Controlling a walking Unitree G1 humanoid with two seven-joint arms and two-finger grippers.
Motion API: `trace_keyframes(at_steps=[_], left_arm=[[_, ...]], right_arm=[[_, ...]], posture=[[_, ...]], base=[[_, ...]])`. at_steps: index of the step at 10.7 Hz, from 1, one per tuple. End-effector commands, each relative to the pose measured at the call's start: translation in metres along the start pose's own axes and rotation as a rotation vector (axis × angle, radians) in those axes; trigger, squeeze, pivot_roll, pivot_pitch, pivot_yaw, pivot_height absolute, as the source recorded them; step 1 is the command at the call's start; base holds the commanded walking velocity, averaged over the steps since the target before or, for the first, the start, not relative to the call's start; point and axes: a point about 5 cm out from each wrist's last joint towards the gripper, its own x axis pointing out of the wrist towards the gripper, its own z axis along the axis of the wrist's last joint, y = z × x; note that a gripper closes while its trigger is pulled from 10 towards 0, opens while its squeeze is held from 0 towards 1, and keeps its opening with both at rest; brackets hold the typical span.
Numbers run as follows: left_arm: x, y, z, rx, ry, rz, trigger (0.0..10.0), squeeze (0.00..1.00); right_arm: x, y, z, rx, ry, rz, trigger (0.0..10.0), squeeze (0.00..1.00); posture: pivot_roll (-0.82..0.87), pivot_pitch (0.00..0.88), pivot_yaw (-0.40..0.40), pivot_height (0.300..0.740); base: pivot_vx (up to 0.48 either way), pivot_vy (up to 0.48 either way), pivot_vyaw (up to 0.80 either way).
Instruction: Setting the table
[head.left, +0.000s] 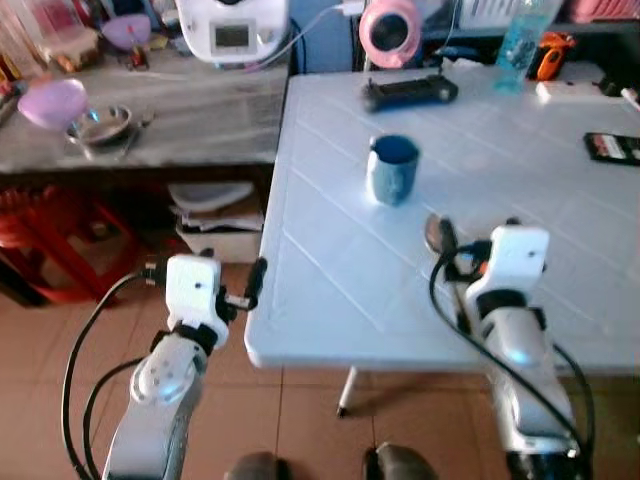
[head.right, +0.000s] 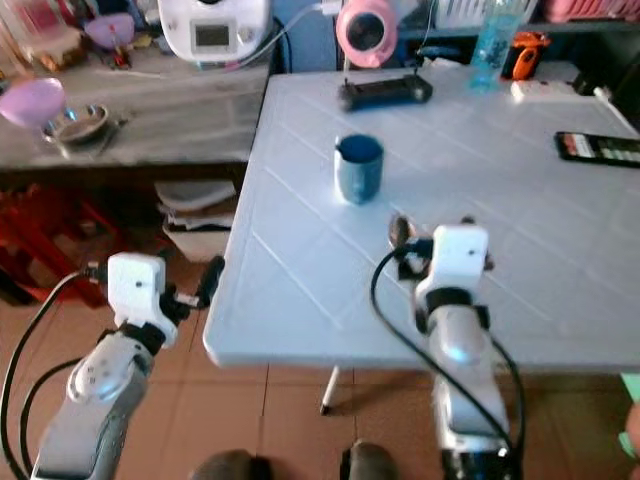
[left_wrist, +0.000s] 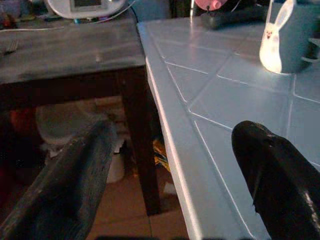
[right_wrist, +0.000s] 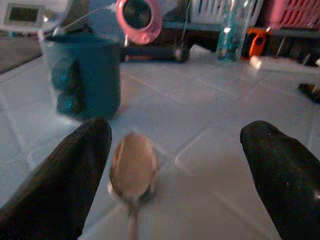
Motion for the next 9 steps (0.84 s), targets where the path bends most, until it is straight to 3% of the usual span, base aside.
trace_keyframes(at_steps=[1,4,9], left_arm=[[-0.002,0.005,0.001,0.015,0.002,0.016,10.0,0.0],[-0.004,0.004,-0.002,0.014,0.017,0.01,10.0,0.0],[-0.006,0.003,-0.004,0.02,0.036,0.013,10.0,0.0]], right_arm=[[-0.003,0.003,0.001,-0.007,0.015,0.026,10.0,0.0],[-0.012,0.001,-0.025,-0.024,0.196,0.084,10.0,0.0],[0.006,-0.004,-0.021,-0.048,0.237,0.211,10.0,0.0]], posture=[[-0.02,0.103,0.083,0.74],[-0.03,0.121,0.085,0.74],[-0.02,0.137,0.083,0.74]], base=[[0.0,0.0,0.0],[0.0,0.0,0.0],[0.0,0.0,0.0]])
